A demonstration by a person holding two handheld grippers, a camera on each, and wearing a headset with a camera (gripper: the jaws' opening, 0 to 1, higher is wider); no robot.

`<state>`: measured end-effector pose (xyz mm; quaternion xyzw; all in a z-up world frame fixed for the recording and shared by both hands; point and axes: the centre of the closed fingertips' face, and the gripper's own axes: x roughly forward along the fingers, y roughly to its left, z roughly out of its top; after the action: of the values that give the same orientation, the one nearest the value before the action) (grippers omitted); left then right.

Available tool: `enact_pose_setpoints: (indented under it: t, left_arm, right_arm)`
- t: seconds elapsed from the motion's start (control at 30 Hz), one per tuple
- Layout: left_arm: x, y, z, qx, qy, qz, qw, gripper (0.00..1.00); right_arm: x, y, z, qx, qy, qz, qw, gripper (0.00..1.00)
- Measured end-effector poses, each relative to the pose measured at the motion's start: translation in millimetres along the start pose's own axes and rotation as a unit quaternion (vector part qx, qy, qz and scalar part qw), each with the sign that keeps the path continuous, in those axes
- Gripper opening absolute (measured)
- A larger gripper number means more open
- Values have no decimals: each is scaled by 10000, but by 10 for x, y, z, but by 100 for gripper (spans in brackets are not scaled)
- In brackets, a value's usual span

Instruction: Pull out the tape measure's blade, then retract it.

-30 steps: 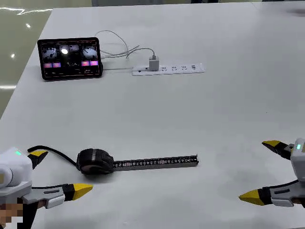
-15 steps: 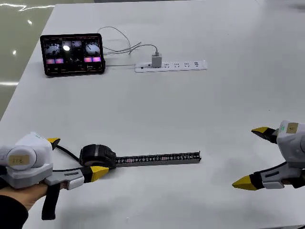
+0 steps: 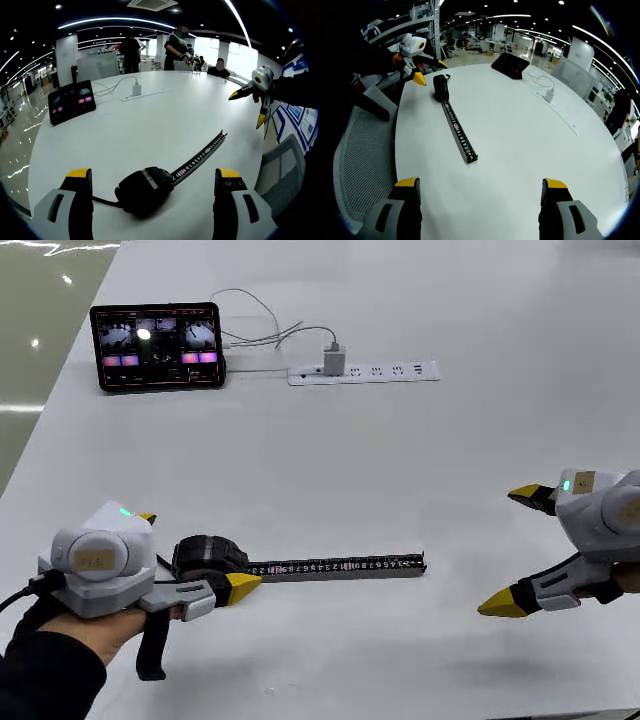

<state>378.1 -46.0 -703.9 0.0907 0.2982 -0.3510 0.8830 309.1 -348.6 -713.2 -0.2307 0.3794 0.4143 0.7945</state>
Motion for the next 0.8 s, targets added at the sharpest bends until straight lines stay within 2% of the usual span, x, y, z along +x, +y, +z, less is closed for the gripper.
enact_pose_setpoints:
  t: [0.13, 0.27, 0.33, 0.4, 0.53, 0.67, 0.8]
  left_arm:
    - [50, -33, 15, -94, -29, 40, 9999, 99]
    - [109, -35, -11, -149, 55, 114, 9998, 99]
    - [135, 4, -17, -185, 40, 254, 9995, 99]
    - [148, 77, -19, -127, 7, 496, 9987, 99]
    - [163, 126, -4, -283, -109, 687, 9972, 99]
    - [213, 127, -46, -381, -106, 765, 9963, 99]
    - [243, 106, -61, -359, -121, 865, 9955, 99]
  right_arm:
    - [54, -14, 30, -113, 56, 64, 9999, 99]
    - [108, -14, 58, -240, 126, 145, 9995, 99]
    - [147, -39, 62, -327, 180, 149, 9992, 99]
    - [183, -51, 63, -362, 222, 177, 9989, 99]
    - [252, -41, 79, -408, 255, 269, 9985, 99]
    - [332, -38, 76, -493, 324, 350, 9976, 99]
    - [415, -21, 134, -667, 258, 475, 9963, 99]
